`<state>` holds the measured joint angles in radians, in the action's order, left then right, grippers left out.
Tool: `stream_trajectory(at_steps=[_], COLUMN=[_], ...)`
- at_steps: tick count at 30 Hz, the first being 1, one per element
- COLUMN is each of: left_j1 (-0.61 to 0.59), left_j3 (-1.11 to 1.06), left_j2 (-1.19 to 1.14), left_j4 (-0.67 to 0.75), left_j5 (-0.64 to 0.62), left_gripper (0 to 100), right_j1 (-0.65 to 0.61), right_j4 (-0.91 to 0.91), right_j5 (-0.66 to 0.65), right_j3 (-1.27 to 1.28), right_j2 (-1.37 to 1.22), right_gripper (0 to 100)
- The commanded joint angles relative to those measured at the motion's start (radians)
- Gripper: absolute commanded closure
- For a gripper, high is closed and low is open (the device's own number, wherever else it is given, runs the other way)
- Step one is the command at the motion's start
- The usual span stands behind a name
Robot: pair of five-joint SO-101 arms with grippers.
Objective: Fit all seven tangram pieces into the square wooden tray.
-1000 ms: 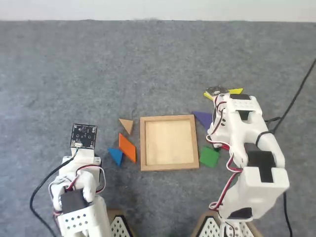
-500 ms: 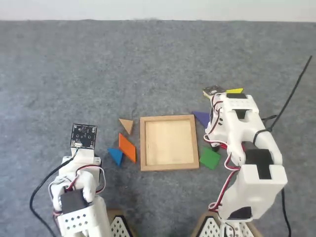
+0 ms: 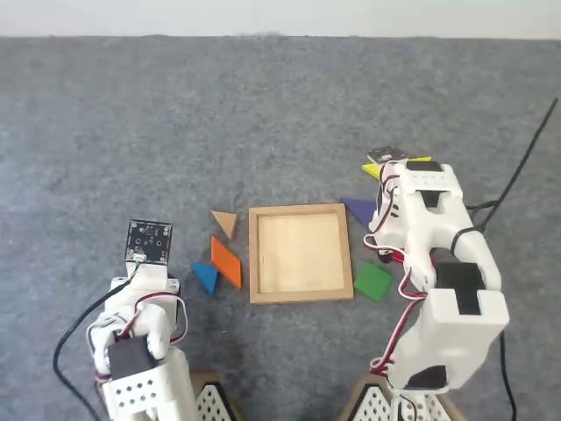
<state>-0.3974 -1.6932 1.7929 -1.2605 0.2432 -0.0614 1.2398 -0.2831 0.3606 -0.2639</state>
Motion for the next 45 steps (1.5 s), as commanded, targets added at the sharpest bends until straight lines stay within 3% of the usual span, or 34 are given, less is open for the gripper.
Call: stream_trajectory(at_steps=[1,9,18,30,38,45], left_j1=[-0.005,-0.005,-0.005,-0.005,-0.005,-0.005], left_j3=[0.01,0.01,0.01,0.01,0.01,0.01], left_j2=[0.017,0.017,0.017,0.017,0.017,0.017], left_j4=[-0.005,-0.005,-0.005,-0.005,-0.005,-0.005], left_j5=[-0.008,-0.008,-0.008,-0.008,-0.008,-0.008], left_gripper=[92,92,92,92,92,92], right_j1=[-0.016,-0.131,-0.437,-0.595,-0.602,-0.591], right_j4=[0.053,0.12,0.211,0.283,0.237,0.237], right_j5=[0.009,0.009,0.02,-0.364,-0.514,-0.75], right_j3=[-0.015,-0.02,-0.308,-0.704,-0.71,-0.712], right_j2=[0.143,0.364,0.2,-0.314,-0.357,-0.357], right_gripper=[77.2,77.2,77.2,77.2,76.9,76.9])
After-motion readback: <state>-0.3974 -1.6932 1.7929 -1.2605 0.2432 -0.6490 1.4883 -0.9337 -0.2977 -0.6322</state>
